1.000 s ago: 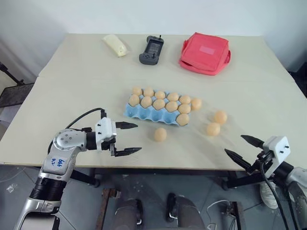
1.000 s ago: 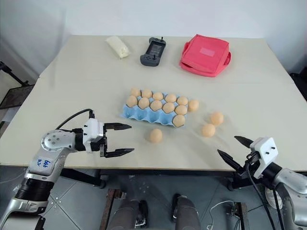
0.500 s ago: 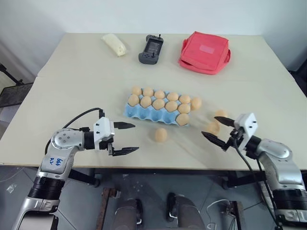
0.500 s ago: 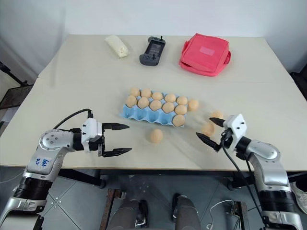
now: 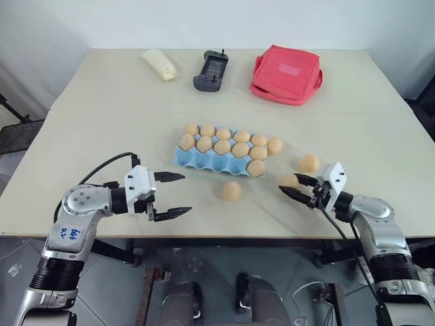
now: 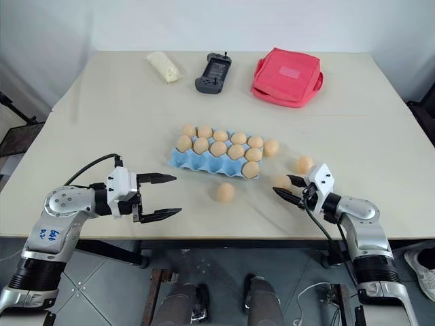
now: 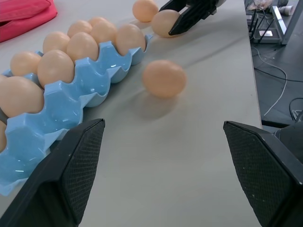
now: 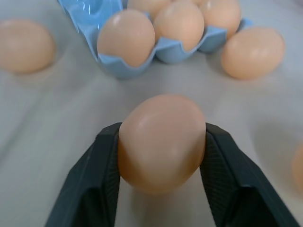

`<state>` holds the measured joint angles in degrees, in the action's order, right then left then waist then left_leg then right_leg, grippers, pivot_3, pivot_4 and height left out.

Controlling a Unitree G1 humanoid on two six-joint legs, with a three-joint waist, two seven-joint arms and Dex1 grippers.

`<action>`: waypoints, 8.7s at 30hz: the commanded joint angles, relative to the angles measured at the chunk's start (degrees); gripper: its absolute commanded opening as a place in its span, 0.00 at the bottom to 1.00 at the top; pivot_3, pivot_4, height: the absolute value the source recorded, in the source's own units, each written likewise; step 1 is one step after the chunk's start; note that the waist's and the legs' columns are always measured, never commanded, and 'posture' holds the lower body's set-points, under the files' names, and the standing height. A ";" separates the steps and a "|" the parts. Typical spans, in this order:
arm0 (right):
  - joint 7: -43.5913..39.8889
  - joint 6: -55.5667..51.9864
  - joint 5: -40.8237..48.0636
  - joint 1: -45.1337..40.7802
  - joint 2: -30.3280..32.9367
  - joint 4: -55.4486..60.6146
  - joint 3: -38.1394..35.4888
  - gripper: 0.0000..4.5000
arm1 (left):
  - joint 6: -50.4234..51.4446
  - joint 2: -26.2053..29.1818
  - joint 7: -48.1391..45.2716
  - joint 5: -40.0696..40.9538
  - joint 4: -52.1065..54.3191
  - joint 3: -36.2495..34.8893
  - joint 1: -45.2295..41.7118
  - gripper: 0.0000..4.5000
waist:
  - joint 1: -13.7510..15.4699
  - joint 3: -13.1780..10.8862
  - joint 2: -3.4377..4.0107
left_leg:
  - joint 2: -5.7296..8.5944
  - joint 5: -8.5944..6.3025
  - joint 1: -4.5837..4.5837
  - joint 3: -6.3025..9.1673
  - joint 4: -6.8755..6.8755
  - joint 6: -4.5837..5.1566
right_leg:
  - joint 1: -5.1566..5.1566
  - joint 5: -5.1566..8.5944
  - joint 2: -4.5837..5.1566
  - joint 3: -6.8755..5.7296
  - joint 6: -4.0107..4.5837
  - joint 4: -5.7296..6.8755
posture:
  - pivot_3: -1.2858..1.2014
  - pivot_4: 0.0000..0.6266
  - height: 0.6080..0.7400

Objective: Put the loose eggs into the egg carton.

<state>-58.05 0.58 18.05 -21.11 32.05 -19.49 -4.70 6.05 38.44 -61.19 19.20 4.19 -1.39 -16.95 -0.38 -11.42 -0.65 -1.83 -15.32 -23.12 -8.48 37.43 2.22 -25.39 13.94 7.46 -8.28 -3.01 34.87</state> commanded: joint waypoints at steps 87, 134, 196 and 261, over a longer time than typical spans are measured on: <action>6.84 -19.62 -4.10 -19.54 -10.34 11.55 11.75 0.50 | 0.98 -0.59 5.45 1.35 -2.10 -6.94 3.22 0.95 | -1.28 -0.01 0.02 | -0.06 0.16 -0.01 -0.31 -0.05 -0.19 | -0.18 -0.52 -0.03 0.36 0.09 -0.11 | 0.52 0.24 1.00; 14.46 -32.52 -12.77 -36.24 -23.25 -1.04 24.20 1.00 | 1.61 0.40 7.02 2.40 -3.95 -10.59 5.62 0.95 | -1.39 0.00 0.00 | -0.05 0.08 -0.19 -0.52 -0.31 -0.22 | -0.34 -0.62 -0.05 0.40 -0.02 -0.38 | 0.52 0.24 1.00; 4.56 -17.67 -1.60 3.75 5.41 20.06 -7.57 0.99 | 1.97 -2.66 5.77 2.20 -6.73 -4.61 -1.64 0.95 | -1.34 0.00 -0.01 | -0.08 -0.29 -0.17 -0.82 -0.37 -0.02 | -0.28 -0.66 -0.19 0.50 -0.22 -1.04 | 0.52 0.24 1.00; -20.41 1.84 -18.91 -47.21 -1.55 -36.32 9.28 0.48 | 2.51 -3.08 9.52 2.86 -2.73 -8.10 3.57 0.95 | -3.14 -0.04 0.06 | -0.82 0.04 0.05 -1.45 -0.13 -0.41 | -0.44 -0.76 -0.91 0.84 0.01 -0.55 | 0.52 0.24 1.00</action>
<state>-76.30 6.12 -4.62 -68.65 31.98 -62.76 6.01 9.28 34.75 -51.19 21.05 1.37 -8.13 -13.06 -3.51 -11.46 -0.59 -2.68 -15.27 -23.04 -9.94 37.31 1.77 -25.85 13.19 6.54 -7.43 -2.95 34.38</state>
